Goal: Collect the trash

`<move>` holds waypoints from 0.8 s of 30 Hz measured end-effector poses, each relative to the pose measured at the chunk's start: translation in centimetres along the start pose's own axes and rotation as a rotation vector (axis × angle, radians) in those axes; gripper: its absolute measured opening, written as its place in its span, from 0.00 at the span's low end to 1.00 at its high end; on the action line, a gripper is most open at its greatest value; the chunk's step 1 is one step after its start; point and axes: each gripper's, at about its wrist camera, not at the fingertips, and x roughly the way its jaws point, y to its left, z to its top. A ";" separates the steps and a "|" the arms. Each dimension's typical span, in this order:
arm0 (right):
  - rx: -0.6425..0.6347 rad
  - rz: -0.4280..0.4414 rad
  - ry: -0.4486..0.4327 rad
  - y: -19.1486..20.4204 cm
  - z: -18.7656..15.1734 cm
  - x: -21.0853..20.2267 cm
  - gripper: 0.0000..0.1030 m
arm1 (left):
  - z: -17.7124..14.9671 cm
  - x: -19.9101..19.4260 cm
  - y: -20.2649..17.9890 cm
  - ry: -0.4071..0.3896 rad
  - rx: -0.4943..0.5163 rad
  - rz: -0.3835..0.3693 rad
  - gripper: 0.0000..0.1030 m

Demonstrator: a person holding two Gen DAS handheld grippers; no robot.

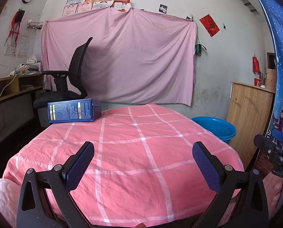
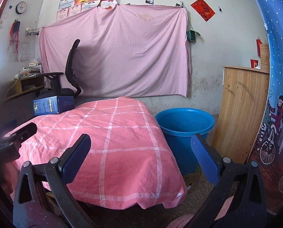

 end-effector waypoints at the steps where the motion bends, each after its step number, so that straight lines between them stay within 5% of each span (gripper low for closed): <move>1: 0.002 -0.002 0.000 0.0 0.0 0.0 1.00 | -0.1 0.0 0.0 0.000 0.001 0.000 0.98; 24: 0.018 -0.008 -0.002 -0.4 0.0 0.1 1.00 | -0.1 0.2 0.1 -0.003 -0.016 0.001 0.98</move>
